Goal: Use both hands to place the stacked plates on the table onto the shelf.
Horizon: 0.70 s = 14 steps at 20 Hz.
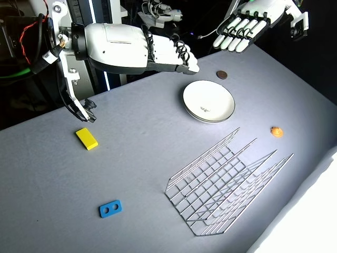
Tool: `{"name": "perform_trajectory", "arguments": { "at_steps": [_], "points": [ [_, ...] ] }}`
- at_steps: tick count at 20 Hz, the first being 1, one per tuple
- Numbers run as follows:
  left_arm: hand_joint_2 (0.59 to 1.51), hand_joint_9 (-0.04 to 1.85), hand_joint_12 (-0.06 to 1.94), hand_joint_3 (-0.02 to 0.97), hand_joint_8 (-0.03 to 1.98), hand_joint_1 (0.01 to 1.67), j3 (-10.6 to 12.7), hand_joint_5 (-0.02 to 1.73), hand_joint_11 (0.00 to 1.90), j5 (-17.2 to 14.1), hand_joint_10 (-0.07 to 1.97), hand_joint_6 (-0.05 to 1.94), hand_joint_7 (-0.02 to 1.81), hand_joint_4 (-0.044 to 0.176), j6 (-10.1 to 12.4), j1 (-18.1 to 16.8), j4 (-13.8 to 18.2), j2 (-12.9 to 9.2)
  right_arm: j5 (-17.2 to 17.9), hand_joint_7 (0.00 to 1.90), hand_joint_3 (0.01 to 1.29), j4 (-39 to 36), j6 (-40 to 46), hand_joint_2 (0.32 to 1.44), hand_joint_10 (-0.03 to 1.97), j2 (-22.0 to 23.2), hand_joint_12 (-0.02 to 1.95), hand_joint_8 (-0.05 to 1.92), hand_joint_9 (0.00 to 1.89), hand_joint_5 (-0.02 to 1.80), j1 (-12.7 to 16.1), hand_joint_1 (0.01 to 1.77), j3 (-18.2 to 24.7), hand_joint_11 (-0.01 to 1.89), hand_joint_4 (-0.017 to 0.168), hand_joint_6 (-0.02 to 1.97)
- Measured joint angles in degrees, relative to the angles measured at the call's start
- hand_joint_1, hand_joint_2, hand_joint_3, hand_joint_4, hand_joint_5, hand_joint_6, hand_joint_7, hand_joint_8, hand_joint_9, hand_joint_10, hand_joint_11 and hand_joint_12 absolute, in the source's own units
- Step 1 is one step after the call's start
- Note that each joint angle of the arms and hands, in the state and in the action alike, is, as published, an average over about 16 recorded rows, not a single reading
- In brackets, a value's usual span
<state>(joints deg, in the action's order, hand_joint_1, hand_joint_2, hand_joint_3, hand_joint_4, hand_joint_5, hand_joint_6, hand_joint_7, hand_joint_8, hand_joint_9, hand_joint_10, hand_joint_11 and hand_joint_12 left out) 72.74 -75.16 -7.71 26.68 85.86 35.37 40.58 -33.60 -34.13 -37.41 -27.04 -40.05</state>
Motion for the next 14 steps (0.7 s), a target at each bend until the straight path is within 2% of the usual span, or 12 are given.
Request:
{"name": "perform_trajectory", "arguments": {
  "at_steps": [4,9,11,14],
  "points": [
    [1.104,0.01,-0.01,0.034,-0.01,0.02,-0.3,0.02,0.01,-0.4,0.00,-0.01,0.02,0.008,0.4,0.1,-0.1,0.1,-1.4,0.05,0.02,-0.6,1.5,1.04,0.01,-0.2,0.36,0.02,0.04,0.05,0.5,0.78,0.0,0.02,0.004,0.02],
    [1.105,0.02,-0.01,0.032,-0.01,0.02,-0.8,0.02,0.01,-0.9,0.00,-0.01,0.02,0.008,0.9,0.0,-0.3,0.3,-4.8,0.03,0.02,-2.6,4.3,0.98,0.00,-1.2,0.42,0.01,0.03,0.03,1.7,1.10,-0.1,0.02,0.002,0.02],
    [1.105,0.02,-0.01,0.031,-0.01,0.02,-1.0,0.02,0.01,-1.1,0.00,-0.01,0.02,0.008,1.1,-0.1,-0.4,0.4,-6.4,0.02,0.02,-3.8,6.0,0.97,0.00,-2.1,0.42,0.01,0.03,0.03,2.4,1.16,-0.4,0.02,0.002,0.02],
    [1.105,0.02,-0.01,0.031,-0.01,0.01,-1.0,0.02,0.01,-1.3,0.00,-0.01,0.02,0.007,1.4,-0.2,-0.4,0.5,-9.0,0.02,0.02,-5.8,9.1,0.96,0.00,-3.5,0.36,0.01,0.02,0.03,3.4,1.14,-1.2,0.02,0.001,0.02]
  ]
}}
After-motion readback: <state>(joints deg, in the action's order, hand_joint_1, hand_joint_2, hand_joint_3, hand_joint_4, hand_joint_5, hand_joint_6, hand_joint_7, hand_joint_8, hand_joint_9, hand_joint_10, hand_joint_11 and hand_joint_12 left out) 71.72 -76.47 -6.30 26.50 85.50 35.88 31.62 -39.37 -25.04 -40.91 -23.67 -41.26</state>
